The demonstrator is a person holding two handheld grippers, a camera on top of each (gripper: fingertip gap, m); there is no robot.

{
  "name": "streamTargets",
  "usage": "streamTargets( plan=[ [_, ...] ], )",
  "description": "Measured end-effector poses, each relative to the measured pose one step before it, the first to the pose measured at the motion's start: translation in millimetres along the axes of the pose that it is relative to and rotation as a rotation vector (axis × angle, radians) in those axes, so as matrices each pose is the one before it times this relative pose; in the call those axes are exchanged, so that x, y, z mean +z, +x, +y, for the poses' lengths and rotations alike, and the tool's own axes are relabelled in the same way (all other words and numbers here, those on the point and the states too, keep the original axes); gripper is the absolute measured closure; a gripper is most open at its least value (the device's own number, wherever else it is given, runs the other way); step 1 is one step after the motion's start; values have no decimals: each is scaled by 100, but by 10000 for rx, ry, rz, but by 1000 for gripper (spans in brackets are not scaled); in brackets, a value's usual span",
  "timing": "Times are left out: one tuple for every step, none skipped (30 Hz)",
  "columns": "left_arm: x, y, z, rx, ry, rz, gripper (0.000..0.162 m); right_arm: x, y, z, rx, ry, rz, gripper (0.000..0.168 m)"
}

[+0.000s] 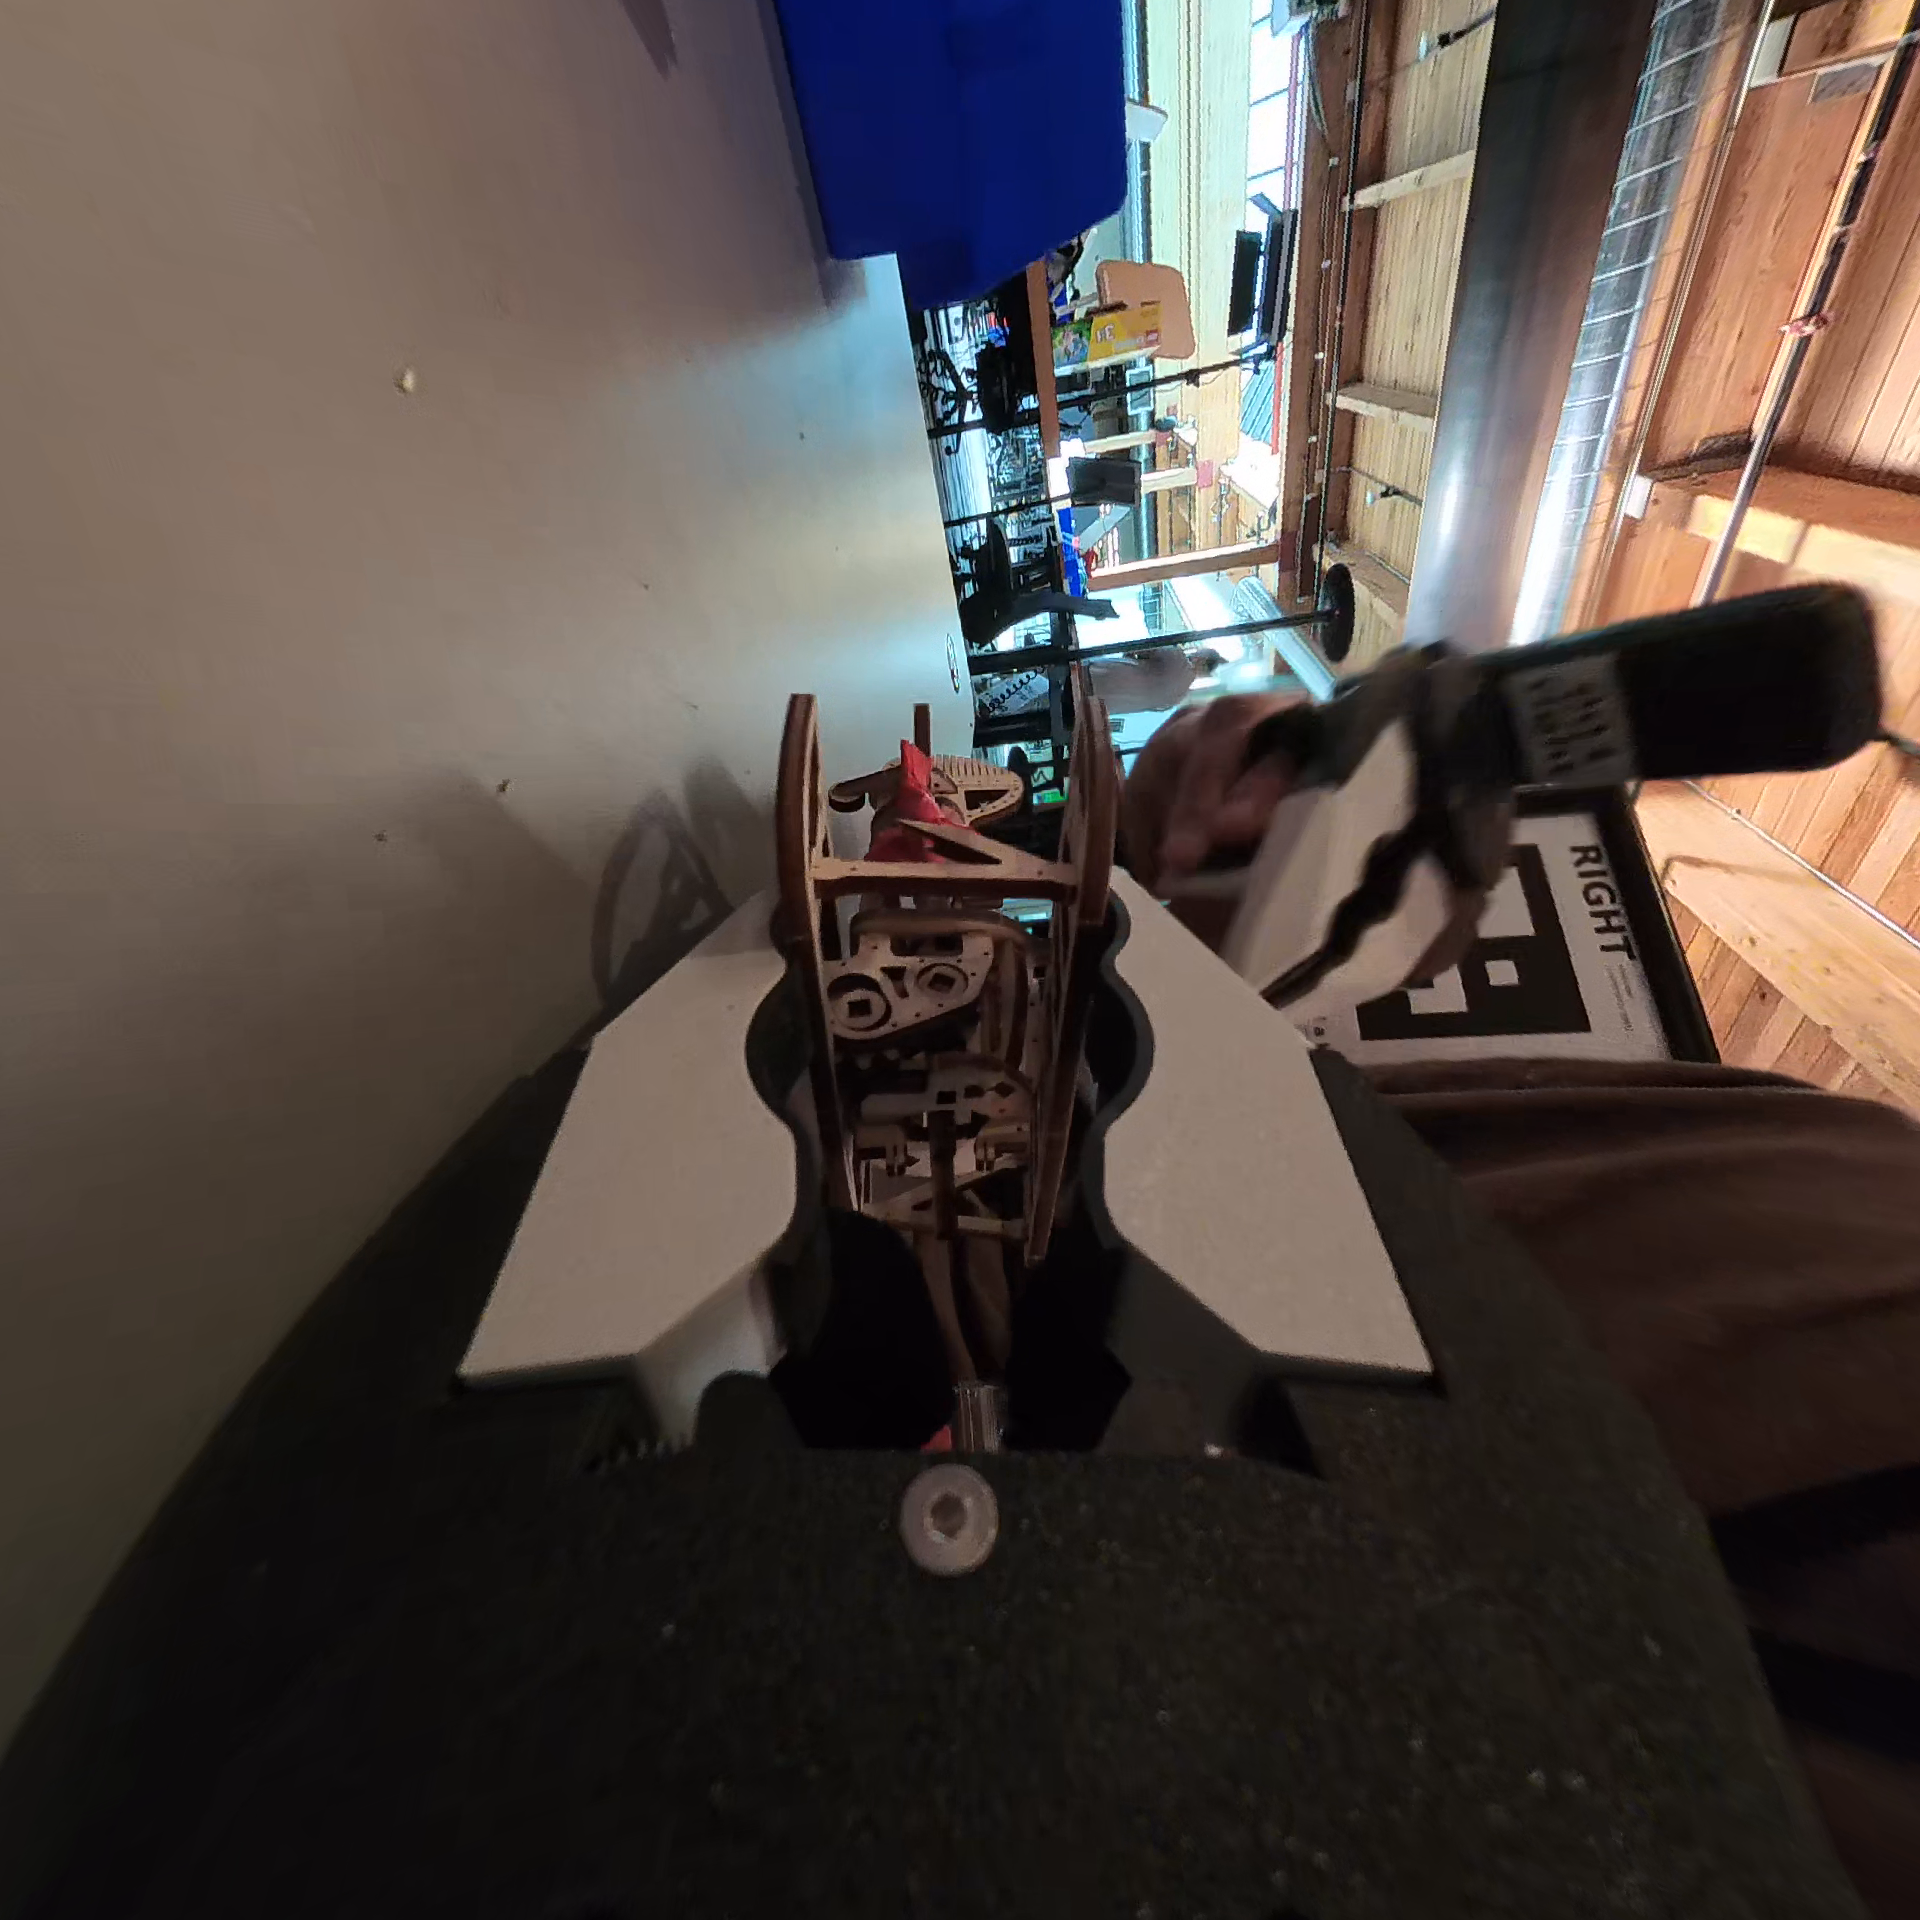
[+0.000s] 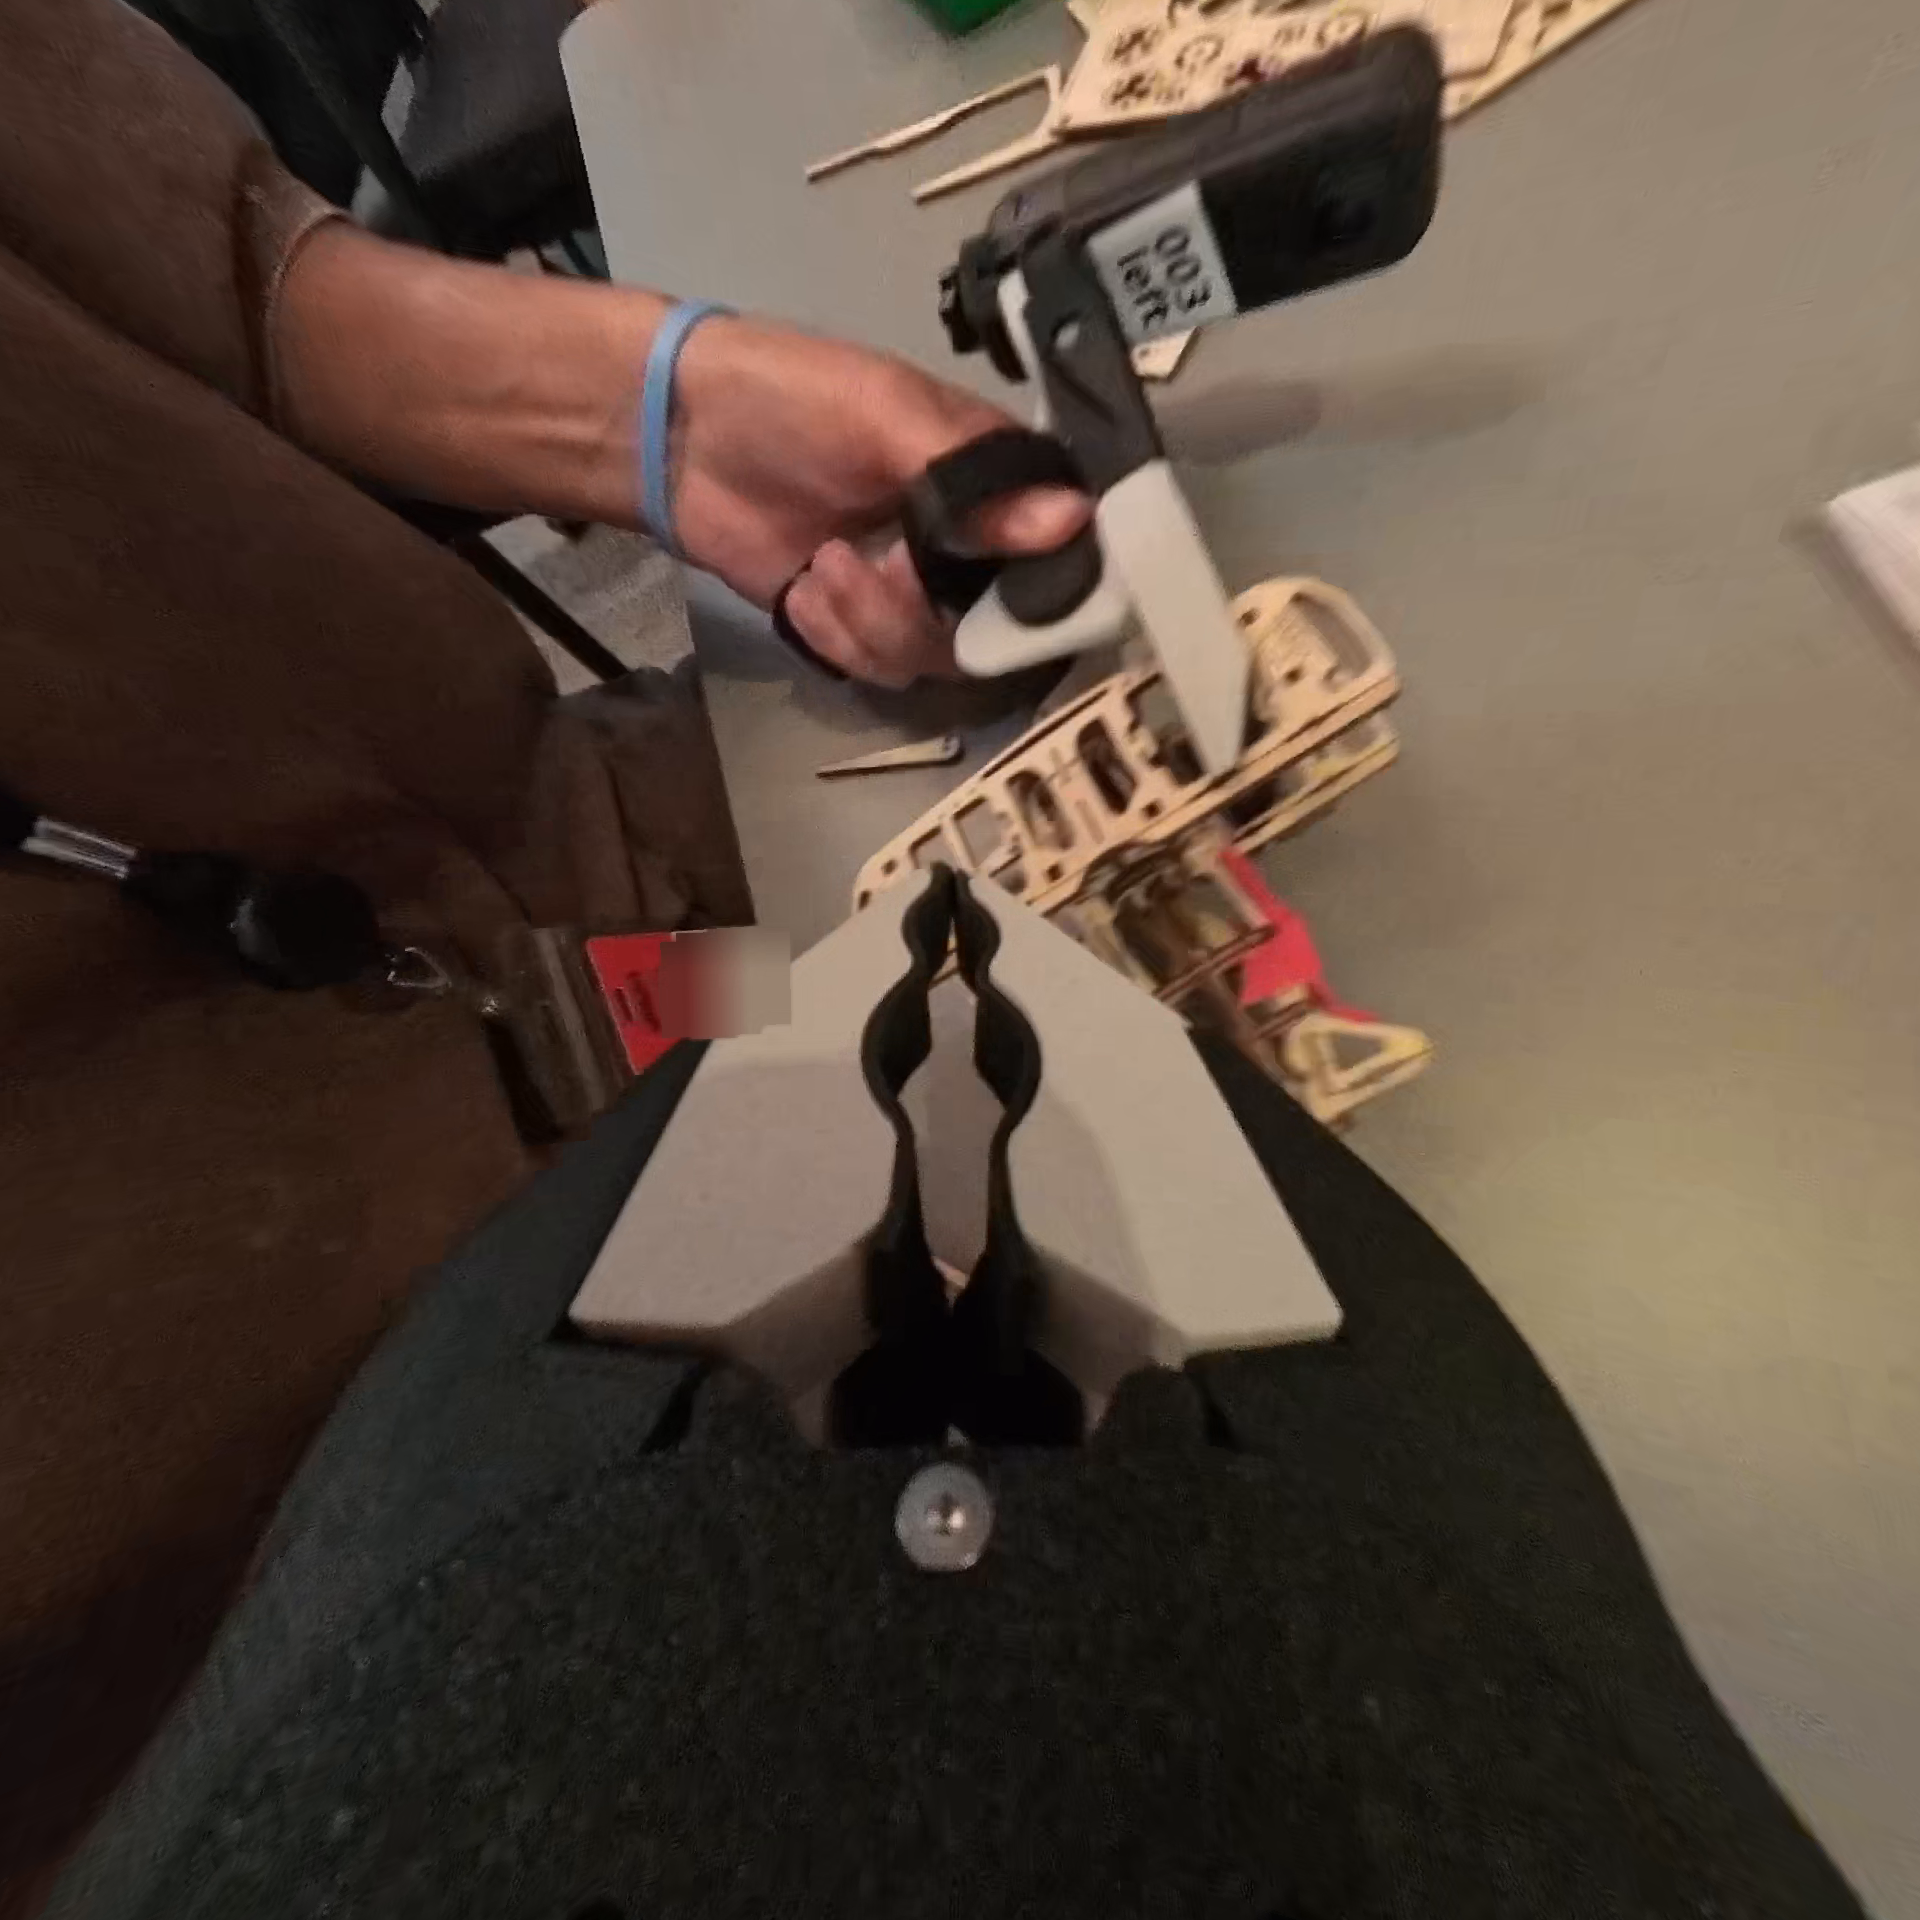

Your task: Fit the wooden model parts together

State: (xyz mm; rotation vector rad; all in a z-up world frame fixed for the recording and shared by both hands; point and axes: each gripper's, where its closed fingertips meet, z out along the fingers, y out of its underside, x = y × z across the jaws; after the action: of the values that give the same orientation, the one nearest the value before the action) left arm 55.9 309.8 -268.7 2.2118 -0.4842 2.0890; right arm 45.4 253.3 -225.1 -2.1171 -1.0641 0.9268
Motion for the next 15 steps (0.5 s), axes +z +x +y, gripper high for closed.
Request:
streamTargets(
  plan=[
    [-26, 12, -48, -1, 36, 4, 113, 693, -788, 1014, 278, 205, -7, 168],
    [-104, -25, -253, 79, 203, -56, 113, 564, -722, 771, 99, 237, 110, 168],
    [-107, 52, -205, 93, 149, -7, 113, 356, -449, 591, -51, 232, 279, 168],
    [-70, 87, -108, 47, 49, 46, 113, 166, -66, 371, -80, 252, 441, 168],
    [-46, 111, -54, 37, -21, 75, 111, -22, 132, 90, -45, 355, 418, 168],
    [-45, 176, 16, -17, -96, 126, 106, -127, 115, -126, 40, 375, 232, 168],
    [-77, 60, -54, -29, -41, 39, 104, -131, 78, -98, 120, 155, 87, 168],
    [-78, -13, -117, 58, 43, -85, 101, -72, 156, 111, 120, -211, 110, 168],
    [-55, -57, -62, 155, 26, -161, 97, -12, 331, -79, 33, -167, 228, 168],
    [-27, -94, -7, 172, 26, -197, 95, 73, 189, -419, -21, 152, 117, 168],
    [15, -112, 90, 133, -15, -175, 94, 209, 184, -404, 107, 230, 43, 168],
    [-16, -44, 55, 49, -1, -97, 94, 391, 309, 60, 254, -34, 67, 168],
    [-49, 39, -32, -7, 44, -26, 92, 498, 191, 501, 181, -303, -7, 168],
    [-100, 9, -61, 15, 32, -39, 89, 462, 318, 617, 0, -315, 129, 168],
    [-165, -90, -76, 61, 15, -105, 86, 192, 20, -76, 22, 151, -13, 168]
  ],
)
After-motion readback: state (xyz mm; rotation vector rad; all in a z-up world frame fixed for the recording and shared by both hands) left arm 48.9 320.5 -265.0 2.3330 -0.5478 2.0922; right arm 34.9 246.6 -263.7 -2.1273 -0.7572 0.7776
